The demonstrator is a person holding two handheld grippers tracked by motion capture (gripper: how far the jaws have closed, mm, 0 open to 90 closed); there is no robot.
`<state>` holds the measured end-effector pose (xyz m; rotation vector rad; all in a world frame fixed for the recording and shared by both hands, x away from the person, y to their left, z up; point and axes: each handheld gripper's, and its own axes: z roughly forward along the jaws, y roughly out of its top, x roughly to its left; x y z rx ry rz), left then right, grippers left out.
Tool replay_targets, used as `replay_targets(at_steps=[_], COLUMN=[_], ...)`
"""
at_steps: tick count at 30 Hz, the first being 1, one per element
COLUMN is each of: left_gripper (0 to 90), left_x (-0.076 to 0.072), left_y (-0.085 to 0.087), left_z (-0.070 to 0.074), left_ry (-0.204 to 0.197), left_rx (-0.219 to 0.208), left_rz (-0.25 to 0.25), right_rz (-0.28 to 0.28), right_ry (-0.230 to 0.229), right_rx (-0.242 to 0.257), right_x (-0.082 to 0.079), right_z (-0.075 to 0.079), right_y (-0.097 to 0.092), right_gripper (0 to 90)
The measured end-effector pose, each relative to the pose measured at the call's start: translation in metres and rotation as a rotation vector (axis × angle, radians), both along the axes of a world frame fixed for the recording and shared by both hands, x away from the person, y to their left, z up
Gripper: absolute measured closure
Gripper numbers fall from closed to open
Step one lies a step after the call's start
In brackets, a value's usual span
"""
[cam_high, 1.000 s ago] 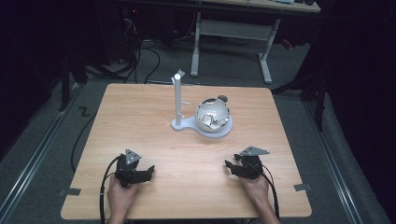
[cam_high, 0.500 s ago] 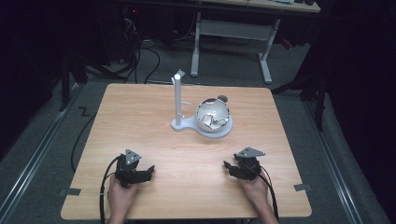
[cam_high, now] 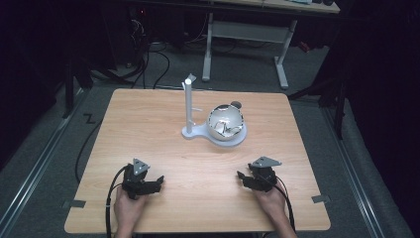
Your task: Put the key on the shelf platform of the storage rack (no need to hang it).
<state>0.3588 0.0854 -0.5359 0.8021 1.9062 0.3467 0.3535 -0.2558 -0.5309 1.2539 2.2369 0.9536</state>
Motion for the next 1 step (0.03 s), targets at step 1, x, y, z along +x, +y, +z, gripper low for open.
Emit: replay_targets(at_steps=[1], left_gripper=[16.2], left_x=[0.0000], left_y=[-0.0001], left_z=[0.0000], left_ry=[0.000], left_rx=[-0.001], left_rz=[0.000], right_rz=[0.000], right_ry=[0.000], right_rx=[0.000], right_x=[0.0000], right_z=[0.0000], right_y=[0.0000], right_gripper=[43.1])
